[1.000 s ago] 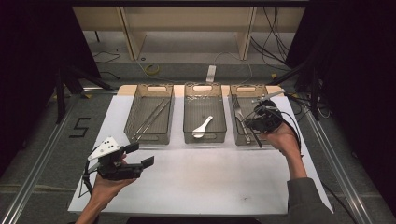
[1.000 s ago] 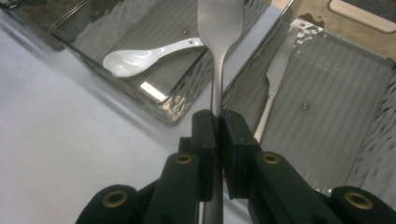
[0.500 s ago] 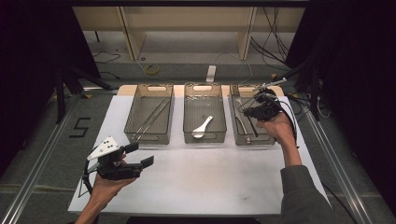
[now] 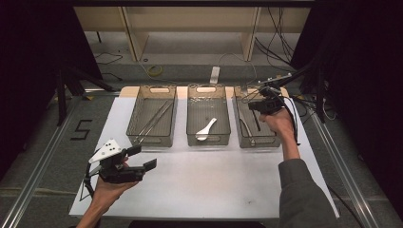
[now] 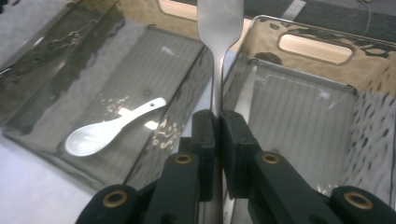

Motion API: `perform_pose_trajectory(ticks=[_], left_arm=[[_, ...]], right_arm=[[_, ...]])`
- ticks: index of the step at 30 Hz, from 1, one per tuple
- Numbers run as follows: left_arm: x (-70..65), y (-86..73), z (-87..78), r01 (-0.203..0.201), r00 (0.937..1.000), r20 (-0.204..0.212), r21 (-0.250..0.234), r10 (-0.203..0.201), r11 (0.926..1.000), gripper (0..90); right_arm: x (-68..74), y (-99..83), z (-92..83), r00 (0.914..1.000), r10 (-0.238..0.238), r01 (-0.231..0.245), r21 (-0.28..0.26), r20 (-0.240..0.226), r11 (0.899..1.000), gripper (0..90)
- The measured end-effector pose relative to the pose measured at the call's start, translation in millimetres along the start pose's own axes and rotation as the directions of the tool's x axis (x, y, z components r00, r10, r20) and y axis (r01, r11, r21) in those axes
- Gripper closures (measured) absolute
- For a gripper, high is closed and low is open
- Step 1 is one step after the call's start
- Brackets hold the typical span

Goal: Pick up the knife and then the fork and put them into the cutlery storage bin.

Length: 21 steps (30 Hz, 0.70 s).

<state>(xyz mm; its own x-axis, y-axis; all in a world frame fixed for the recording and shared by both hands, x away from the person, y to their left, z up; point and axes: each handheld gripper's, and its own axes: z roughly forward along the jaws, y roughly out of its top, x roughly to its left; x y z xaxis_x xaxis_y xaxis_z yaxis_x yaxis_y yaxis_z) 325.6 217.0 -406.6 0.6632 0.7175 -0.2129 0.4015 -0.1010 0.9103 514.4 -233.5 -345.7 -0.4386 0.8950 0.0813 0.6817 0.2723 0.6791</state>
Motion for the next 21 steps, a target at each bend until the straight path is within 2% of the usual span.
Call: perform_pose_trajectory(ticks=[10, 17, 21], left_arm=[[-0.4, -0.1, 0.4, 0.0, 1.0, 0.002, 0.0, 0.0, 1.0, 15.7], [-0.3, 0.0, 0.0, 0.0, 1.0, 0.002, 0.0, 0.0, 1.0, 15.7], [-0.2, -0.1, 0.4, 0.002, 1.0, 0.002, -0.001, -0.002, 1.0, 15.7]], right_arm=[[-8.4, -2.0, 14.7, 0.9981, 0.045, -0.046, 0.012, 0.042, 0.999, 84.8], [-11.7, -11.2, 26.4, 0.9963, 0.051, -0.053, 0.04, 0.069, 0.998, 84.8], [-13.5, -15.5, 29.6, 0.9962, 0.057, -0.06, 0.041, 0.065, 0.997, 84.8]])
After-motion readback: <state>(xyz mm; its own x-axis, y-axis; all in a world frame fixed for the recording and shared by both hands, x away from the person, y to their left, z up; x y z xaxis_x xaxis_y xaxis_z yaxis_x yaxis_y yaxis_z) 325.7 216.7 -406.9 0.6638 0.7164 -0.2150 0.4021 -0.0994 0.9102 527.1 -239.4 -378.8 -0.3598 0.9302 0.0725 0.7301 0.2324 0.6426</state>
